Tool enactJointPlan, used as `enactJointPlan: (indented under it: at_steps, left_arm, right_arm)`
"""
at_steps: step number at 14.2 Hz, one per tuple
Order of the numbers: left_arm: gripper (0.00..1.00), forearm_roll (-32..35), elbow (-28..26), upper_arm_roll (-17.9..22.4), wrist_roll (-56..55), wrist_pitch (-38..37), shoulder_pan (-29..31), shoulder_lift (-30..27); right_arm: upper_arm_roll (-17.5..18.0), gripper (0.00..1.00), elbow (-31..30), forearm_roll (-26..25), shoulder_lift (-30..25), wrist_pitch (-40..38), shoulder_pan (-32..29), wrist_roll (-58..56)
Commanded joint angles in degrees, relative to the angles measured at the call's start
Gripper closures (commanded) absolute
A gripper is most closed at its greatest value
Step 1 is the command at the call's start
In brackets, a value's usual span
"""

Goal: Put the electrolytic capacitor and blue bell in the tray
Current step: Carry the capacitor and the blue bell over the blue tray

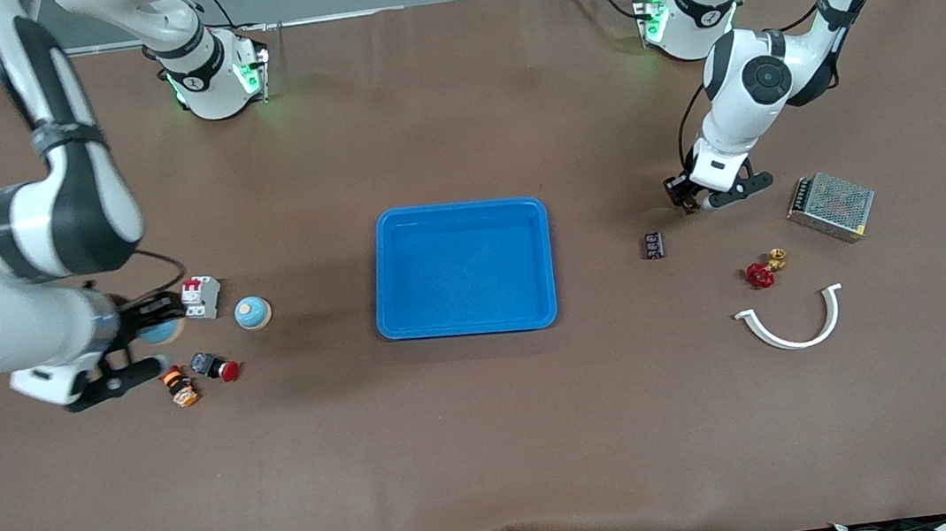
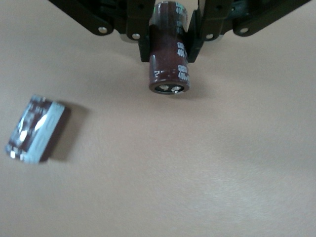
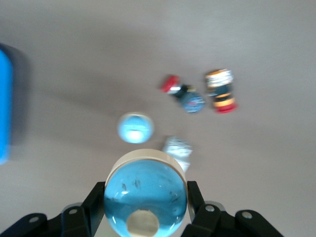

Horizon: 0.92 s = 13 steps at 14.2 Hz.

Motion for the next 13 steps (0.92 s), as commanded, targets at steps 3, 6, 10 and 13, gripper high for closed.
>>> enactJointPlan:
  at_steps: [3,6,10,13]
  left_arm:
    - [1.0,1.01,7.01,-3.13,-20.99,-14.64,-0.43,-3.1]
    - [1.0,1.1,15.29,-7.61,-35.19,-24.26,-0.95,-2.75]
    - [1.0,1.1,18.38,-10.87,-45.92,-24.45,-1.48,-2.4]
    - [1.0,1.01,20.57,-12.19,-51.62,-24.45,-1.57,-0.65]
  right_arm:
    - [-0.54,0.46,-0.43,6.32,-0.76,-0.81,8.6,17.07]
    - [-0.45,0.46,-1.48,6.41,-0.76,2.51,14.41,28.06]
    - [-0.54,0.47,-9.46,6.41,-3.12,13.58,21.97,38.45]
    - [-0.54,0.48,-15.62,6.41,-4.98,20.79,25.66,41.8]
